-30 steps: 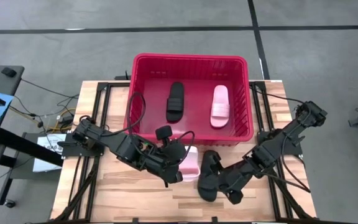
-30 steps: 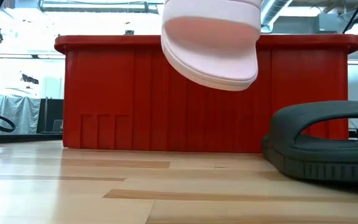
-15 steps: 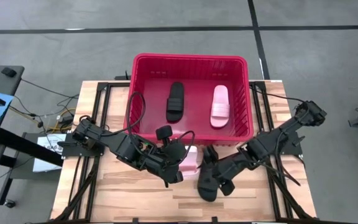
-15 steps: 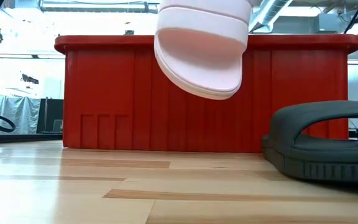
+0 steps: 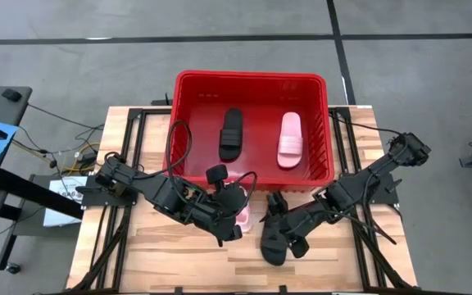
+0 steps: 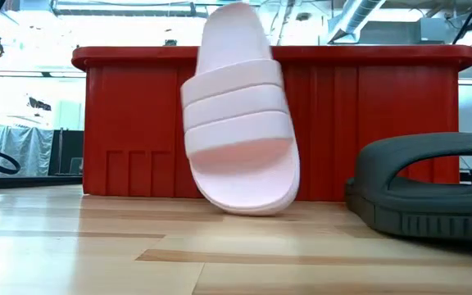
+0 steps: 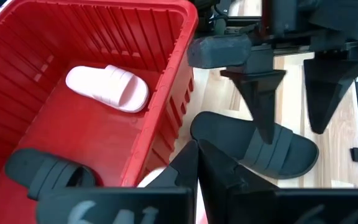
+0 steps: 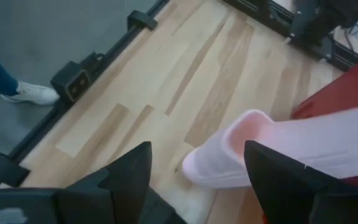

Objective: Pick and place slides into bin
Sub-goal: Put the pink slide into the red container

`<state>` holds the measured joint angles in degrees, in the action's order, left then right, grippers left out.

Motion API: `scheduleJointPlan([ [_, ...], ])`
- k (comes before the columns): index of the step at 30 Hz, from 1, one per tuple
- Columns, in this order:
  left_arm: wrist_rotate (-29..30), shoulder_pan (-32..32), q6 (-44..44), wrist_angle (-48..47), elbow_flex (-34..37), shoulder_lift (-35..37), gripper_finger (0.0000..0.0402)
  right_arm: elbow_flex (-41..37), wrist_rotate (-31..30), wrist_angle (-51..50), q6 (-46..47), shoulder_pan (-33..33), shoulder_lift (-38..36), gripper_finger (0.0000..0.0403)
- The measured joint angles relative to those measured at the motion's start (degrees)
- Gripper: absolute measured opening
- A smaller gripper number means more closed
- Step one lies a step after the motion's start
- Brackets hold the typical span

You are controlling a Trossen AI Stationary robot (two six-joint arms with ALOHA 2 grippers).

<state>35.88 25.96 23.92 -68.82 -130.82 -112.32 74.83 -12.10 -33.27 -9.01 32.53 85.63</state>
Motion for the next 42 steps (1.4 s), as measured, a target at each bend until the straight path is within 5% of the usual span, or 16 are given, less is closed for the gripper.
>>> scheduleJointPlan([
  [18, 9.25, 3.15, 1.73, -2.56, 0.00, -0.02, 0.0000, 0.12, -0.18, -7.53, 2.52, 5.17, 14.34, 0.0249],
  [26, 18.64, 8.00, 2.37, -2.93, -1.59, 1.88, 0.0000, 6.30, -2.38, -9.43, -3.96, 2.05, 16.84, 0.0249],
  [42, 21.57, 15.43, 3.02, -4.54, -3.96, 9.92, 0.0000, 12.87, -2.79, -11.45, -9.06, -8.86, 16.82, 0.0249],
])
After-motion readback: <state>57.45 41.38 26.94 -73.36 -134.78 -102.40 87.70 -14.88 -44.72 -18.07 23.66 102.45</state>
